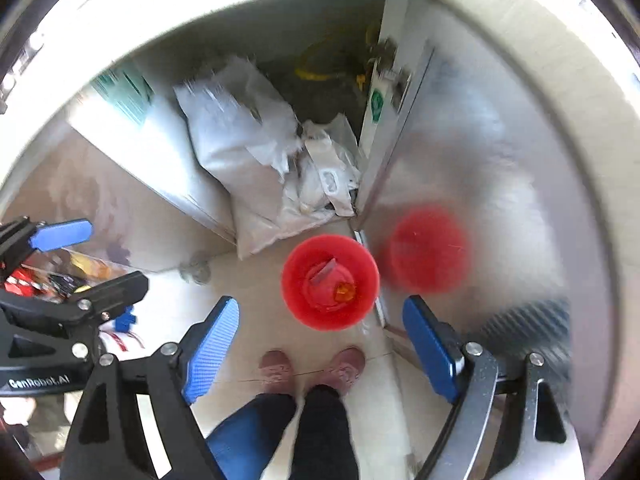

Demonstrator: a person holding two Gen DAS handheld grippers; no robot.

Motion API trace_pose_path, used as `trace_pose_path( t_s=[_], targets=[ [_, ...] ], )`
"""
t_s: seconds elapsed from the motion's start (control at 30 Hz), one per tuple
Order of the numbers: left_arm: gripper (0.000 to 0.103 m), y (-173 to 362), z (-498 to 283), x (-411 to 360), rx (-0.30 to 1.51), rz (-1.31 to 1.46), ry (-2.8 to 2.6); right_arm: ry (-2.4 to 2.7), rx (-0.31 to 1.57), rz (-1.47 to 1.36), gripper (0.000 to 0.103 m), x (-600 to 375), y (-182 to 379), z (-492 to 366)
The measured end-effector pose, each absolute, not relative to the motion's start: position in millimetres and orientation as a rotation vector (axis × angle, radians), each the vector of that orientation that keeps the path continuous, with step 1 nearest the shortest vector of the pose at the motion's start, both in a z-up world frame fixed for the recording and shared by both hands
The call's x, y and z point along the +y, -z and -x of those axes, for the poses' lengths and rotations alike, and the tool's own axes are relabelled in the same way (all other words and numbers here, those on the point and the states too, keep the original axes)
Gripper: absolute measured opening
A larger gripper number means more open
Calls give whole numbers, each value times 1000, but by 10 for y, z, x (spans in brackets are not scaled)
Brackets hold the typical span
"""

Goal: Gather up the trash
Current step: 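Raise both tools back up to the counter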

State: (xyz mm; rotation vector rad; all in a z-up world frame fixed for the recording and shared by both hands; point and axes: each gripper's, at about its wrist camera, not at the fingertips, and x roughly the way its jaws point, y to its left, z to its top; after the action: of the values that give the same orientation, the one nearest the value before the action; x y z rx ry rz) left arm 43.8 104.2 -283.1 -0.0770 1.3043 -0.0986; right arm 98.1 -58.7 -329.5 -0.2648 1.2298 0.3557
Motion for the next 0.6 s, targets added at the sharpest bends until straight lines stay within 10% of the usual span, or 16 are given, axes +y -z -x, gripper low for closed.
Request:
trace_pose_path(
  t_s=[0.6],
  targets=[
    [93,1272,-803,387,1058,-97,280,-79,1008,194,95,-1153,1768,-784]
  ],
)
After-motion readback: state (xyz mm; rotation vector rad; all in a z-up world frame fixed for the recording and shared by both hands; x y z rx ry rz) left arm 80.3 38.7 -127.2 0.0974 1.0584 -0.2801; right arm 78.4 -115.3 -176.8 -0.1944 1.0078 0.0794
